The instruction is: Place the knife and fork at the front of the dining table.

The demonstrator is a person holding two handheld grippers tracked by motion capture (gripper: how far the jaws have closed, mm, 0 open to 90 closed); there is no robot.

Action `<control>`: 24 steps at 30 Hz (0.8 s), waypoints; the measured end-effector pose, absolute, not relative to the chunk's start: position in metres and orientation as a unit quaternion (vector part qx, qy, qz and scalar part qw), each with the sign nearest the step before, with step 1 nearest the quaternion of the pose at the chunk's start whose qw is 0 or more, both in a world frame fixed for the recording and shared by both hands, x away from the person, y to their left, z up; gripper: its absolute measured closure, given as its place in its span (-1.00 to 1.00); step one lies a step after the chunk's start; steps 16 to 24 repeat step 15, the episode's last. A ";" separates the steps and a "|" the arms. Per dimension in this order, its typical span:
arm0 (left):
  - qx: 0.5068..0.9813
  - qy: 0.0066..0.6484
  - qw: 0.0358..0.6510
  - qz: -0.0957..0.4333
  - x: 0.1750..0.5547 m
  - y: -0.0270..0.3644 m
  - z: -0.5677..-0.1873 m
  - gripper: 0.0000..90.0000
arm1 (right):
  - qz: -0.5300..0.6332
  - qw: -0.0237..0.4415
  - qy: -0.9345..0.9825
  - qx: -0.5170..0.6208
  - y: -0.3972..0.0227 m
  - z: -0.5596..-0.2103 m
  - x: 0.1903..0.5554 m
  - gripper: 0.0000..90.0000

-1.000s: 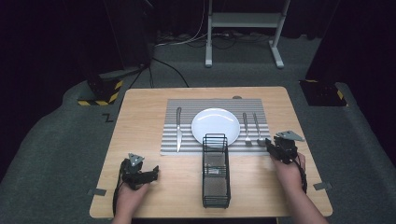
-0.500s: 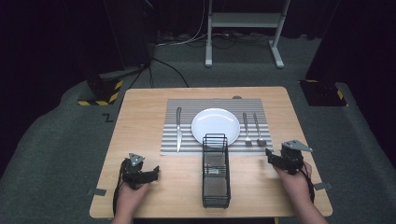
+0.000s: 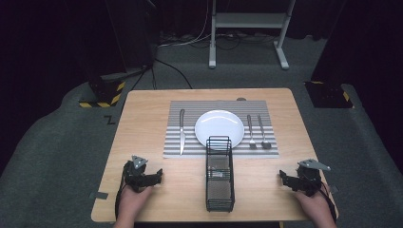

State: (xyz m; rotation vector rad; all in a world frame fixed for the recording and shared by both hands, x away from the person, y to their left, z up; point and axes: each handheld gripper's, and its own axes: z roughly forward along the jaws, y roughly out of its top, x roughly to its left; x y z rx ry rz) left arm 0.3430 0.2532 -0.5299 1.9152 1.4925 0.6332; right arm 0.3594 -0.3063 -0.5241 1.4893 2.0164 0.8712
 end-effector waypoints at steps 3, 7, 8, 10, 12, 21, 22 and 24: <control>0.725 0.565 0.311 0.240 0.343 0.253 -0.530 -0.85 | 0.317 0.241 0.738 0.545 -0.305 -0.524 0.360 -0.73; 0.727 0.564 0.310 0.239 0.343 0.253 -0.530 -0.86 | 0.315 0.242 0.739 0.545 -0.305 -0.524 0.360 -0.76; 0.727 0.564 0.311 0.238 0.343 0.253 -0.530 -0.87 | 0.315 0.242 0.739 0.545 -0.305 -0.524 0.360 -0.76; 0.727 0.565 0.311 0.237 0.343 0.253 -0.530 -0.88 | 0.315 0.241 0.738 0.545 -0.305 -0.524 0.360 -0.77; 0.727 0.564 0.310 0.238 0.343 0.253 -0.530 -0.88 | 0.314 0.241 0.738 0.547 -0.305 -0.524 0.360 -0.77; 0.727 0.565 0.310 0.238 0.343 0.253 -0.530 -0.88 | 0.314 0.242 0.738 0.546 -0.305 -0.524 0.361 -0.77; 0.727 0.565 0.310 0.238 0.343 0.253 -0.530 -0.88 | 0.314 0.242 0.738 0.546 -0.305 -0.524 0.361 -0.77; 0.727 0.565 0.310 0.238 0.343 0.253 -0.530 -0.88 | 0.314 0.242 0.738 0.546 -0.305 -0.524 0.361 -0.77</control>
